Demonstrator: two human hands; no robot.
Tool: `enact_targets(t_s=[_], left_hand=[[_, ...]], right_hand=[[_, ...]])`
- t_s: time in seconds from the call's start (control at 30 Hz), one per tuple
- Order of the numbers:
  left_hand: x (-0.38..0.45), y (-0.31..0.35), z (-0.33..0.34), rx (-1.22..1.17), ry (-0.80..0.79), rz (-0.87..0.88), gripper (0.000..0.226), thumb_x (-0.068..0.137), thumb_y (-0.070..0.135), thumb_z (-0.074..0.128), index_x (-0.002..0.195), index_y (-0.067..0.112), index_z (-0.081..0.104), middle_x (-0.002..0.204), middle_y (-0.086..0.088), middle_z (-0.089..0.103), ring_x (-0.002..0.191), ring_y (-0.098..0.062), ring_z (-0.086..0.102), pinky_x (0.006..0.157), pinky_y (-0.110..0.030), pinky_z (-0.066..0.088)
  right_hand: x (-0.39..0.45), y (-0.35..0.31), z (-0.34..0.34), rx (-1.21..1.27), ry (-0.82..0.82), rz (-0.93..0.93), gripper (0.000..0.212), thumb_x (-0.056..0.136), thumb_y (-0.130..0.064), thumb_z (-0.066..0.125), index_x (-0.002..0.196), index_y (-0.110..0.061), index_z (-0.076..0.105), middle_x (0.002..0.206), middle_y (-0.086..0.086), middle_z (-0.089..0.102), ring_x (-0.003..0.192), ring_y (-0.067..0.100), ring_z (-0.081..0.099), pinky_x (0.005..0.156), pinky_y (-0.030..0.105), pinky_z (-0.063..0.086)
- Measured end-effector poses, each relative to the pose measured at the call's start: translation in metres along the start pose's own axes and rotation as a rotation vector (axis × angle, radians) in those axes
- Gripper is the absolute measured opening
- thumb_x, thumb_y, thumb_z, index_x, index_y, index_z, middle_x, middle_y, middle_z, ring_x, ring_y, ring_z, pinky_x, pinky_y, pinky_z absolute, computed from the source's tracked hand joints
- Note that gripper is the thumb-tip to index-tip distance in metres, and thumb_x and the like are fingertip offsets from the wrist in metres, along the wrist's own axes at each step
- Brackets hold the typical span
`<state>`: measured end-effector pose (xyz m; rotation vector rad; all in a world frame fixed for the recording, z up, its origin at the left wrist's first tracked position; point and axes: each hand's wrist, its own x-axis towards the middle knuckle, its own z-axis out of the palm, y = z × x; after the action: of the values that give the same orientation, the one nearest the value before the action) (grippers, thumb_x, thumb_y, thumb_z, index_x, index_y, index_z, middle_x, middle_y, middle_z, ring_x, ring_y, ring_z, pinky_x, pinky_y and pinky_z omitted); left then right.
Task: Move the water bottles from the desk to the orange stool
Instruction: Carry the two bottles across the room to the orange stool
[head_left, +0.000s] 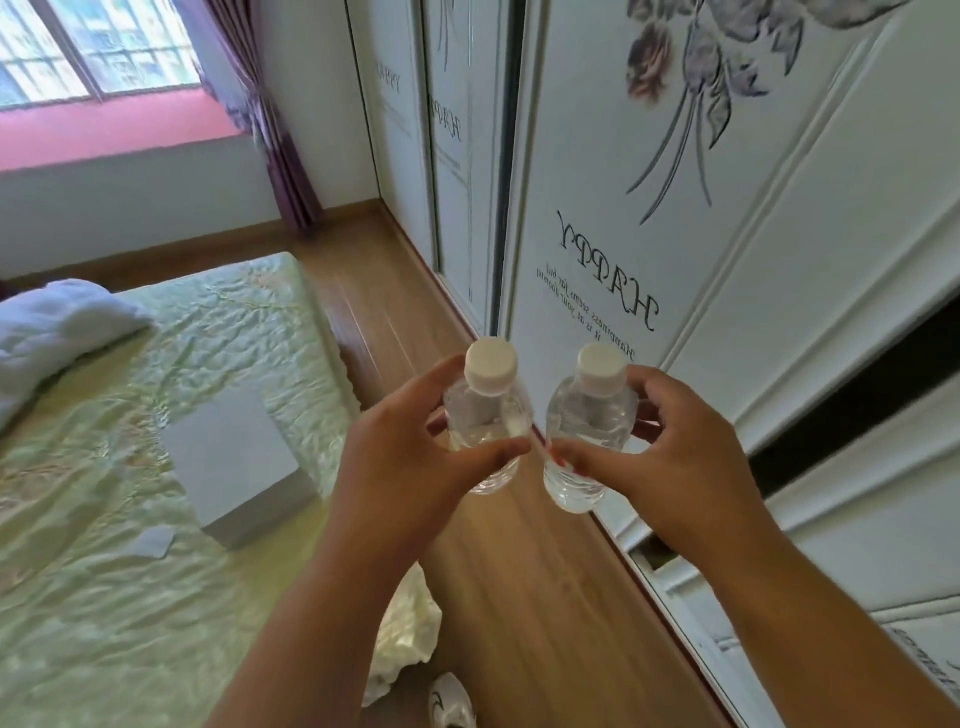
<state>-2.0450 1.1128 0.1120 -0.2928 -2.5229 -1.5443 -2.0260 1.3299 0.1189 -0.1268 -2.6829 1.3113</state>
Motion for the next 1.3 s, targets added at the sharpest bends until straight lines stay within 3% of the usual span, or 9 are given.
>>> enact_targets(t_s=[0.1,0.27,0.33,0.43,0.5,0.7,0.87,1.0,1.3], left_hand=[[0.026,-0.012,-0.012,-0.012,0.007,0.01,0.079,0.062,0.05,0.091,0.133,0.048,0.058,0.111,0.041,0.063,0.105,0.024,0.057,0.083,0.002,0.041],[0.056,-0.033,-0.028,-0.003,0.041,-0.012,0.081,0.06,0.051,0.091,0.134,0.05,0.056,0.114,0.04,0.062,0.106,0.022,0.058,0.083,0.002,0.042],[0.068,-0.039,-0.032,0.025,0.054,-0.041,0.083,0.06,0.051,0.09,0.136,0.045,0.058,0.121,0.032,0.065,0.108,0.014,0.062,0.084,0.002,0.043],[0.086,-0.049,-0.035,0.059,0.084,-0.073,0.084,0.06,0.051,0.091,0.137,0.04,0.06,0.125,0.024,0.068,0.113,0.005,0.065,0.096,-0.013,0.051],[0.1,-0.055,-0.035,0.074,0.102,-0.096,0.084,0.06,0.051,0.092,0.138,0.04,0.06,0.125,0.024,0.068,0.114,0.003,0.065,0.098,-0.025,0.055],[0.155,-0.061,-0.021,0.097,0.191,-0.174,0.084,0.06,0.051,0.091,0.137,0.04,0.06,0.125,0.023,0.069,0.115,0.001,0.065,0.1,-0.032,0.055],[0.21,-0.057,0.0,0.09,0.288,-0.241,0.086,0.059,0.049,0.093,0.138,0.04,0.06,0.127,0.023,0.068,0.116,0.004,0.064,0.101,-0.032,0.055],[0.253,-0.051,0.02,0.088,0.353,-0.248,0.083,0.061,0.047,0.093,0.137,0.039,0.061,0.124,0.024,0.069,0.114,0.006,0.064,0.1,-0.024,0.053],[0.311,-0.041,0.047,0.094,0.419,-0.284,0.078,0.061,0.04,0.095,0.133,0.04,0.064,0.115,0.028,0.071,0.107,0.012,0.064,0.095,-0.01,0.049]], right_hand=[[0.028,-0.008,0.014,0.0,-0.01,-0.025,0.075,0.06,-0.053,0.089,0.127,-0.038,0.057,0.115,-0.021,0.066,0.101,-0.008,0.062,0.082,0.01,0.046],[0.068,-0.019,0.036,0.025,-0.028,-0.049,0.072,0.063,-0.052,0.088,0.127,-0.038,0.058,0.115,-0.02,0.067,0.103,-0.005,0.063,0.088,0.018,0.051],[0.085,-0.021,0.045,0.028,-0.046,-0.064,0.071,0.063,-0.052,0.088,0.126,-0.038,0.058,0.115,-0.02,0.067,0.102,-0.007,0.063,0.086,0.013,0.051],[0.113,-0.019,0.059,0.045,-0.085,-0.081,0.069,0.063,-0.05,0.089,0.124,-0.036,0.059,0.111,-0.023,0.066,0.099,-0.016,0.059,0.072,0.0,0.045],[0.135,-0.016,0.066,0.052,-0.115,-0.093,0.071,0.062,-0.052,0.089,0.125,-0.036,0.059,0.112,-0.023,0.067,0.098,-0.013,0.061,0.07,0.002,0.046],[0.217,-0.005,0.072,0.088,-0.189,-0.159,0.074,0.063,-0.048,0.09,0.128,-0.033,0.059,0.114,-0.019,0.067,0.097,-0.012,0.061,0.073,-0.003,0.044],[0.298,-0.004,0.064,0.131,-0.26,-0.218,0.078,0.061,-0.046,0.092,0.13,-0.031,0.059,0.115,-0.017,0.068,0.1,-0.016,0.059,0.074,-0.003,0.043],[0.355,0.001,0.057,0.126,-0.297,-0.294,0.079,0.061,-0.048,0.092,0.131,-0.031,0.058,0.118,-0.015,0.068,0.103,-0.003,0.064,0.08,0.007,0.049],[0.429,0.016,0.048,0.196,-0.356,-0.31,0.08,0.06,-0.05,0.09,0.131,-0.032,0.058,0.112,-0.018,0.067,0.097,-0.01,0.062,0.072,0.0,0.046]])
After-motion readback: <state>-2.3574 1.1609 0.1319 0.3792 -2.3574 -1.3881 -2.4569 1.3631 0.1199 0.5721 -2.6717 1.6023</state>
